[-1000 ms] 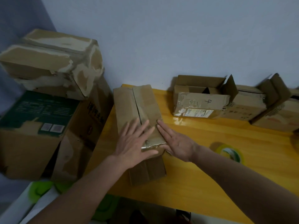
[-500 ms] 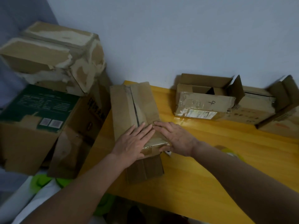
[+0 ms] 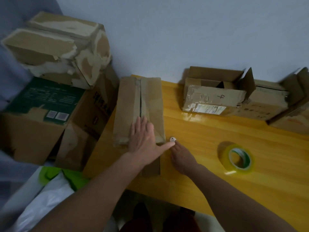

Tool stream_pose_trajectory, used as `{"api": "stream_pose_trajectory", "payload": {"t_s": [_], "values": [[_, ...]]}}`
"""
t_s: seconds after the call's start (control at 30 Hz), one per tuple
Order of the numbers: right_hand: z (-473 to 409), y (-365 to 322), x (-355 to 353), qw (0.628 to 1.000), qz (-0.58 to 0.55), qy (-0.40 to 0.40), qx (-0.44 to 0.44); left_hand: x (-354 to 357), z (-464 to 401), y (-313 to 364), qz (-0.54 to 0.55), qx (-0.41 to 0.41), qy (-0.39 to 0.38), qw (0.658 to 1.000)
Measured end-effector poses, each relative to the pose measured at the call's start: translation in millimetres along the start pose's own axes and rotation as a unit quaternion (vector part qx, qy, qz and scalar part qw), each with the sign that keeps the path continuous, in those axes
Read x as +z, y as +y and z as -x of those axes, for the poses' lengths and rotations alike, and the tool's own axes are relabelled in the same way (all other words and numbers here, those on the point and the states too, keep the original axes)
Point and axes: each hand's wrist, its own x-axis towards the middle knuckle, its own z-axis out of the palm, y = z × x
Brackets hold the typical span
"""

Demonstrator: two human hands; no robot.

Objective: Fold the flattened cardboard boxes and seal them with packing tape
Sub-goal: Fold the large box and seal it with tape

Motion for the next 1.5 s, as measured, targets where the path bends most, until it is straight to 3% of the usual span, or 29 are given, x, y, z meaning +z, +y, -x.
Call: {"api": "stream_pose_trajectory", "payload": {"t_s": [0.07,0.13,0.23,0.33,0.37,0.43,0.53,0.6,0.7,0.8,0.87,1.0,1.17,1.33,1.43,1.5], "values": [[-5,4,7,0.991,0.105,-0.078,0.002,12,-2,8,-0.01,-0.044,0.029,0.999],[-7,14,12,0.977,0.152,-0.143,0.05,19,-1,11,-0.031,-0.035,0.045,0.998],[-5,28,12,0.974,0.082,-0.141,0.159,20,14,6,-0.055,0.015,0.033,0.998],[-6,20,-13,0.977,-0.13,0.037,0.166,21,36,-15,-0.091,0.093,0.006,0.991],[-8,11,-26,0.952,-0.227,0.12,0.169,22,43,-24,-0.107,0.12,0.002,0.987],[-15,-10,-57,0.865,-0.389,0.258,0.185,19,56,-44,-0.13,0.169,-0.005,0.977],[-24,-34,-95,0.771,-0.498,0.358,0.171,18,70,-75,-0.129,0.232,0.003,0.964],[-26,-40,-105,0.789,-0.483,0.335,0.175,16,74,-94,-0.094,0.242,0.029,0.965],[-18,-45,-92,0.87,-0.367,0.283,0.17,9,71,-111,-0.048,0.168,0.097,0.98],[-6,-42,-72,0.855,-0.384,0.296,0.186,0,62,-104,-0.018,-0.047,0.106,0.993],[2,-41,-65,0.837,-0.406,0.305,0.206,-4,47,-98,-0.044,-0.103,0.078,0.991],[19,-45,-56,0.824,-0.401,0.324,0.235,-24,6,-92,-0.07,-0.059,0.016,0.996],[40,-50,-53,0.844,-0.372,0.312,0.228,-25,-6,-44,0.062,-0.004,-0.083,0.995],[48,-35,-70,0.866,-0.336,0.291,0.227,11,19,28,-0.093,0.061,-0.077,0.991],[43,-23,-83,0.84,-0.356,0.336,0.234,14,26,31,-0.117,0.128,-0.069,0.982],[37,-19,-87,0.852,-0.38,0.289,0.215,11,29,20,-0.142,0.204,-0.077,0.966]]}}
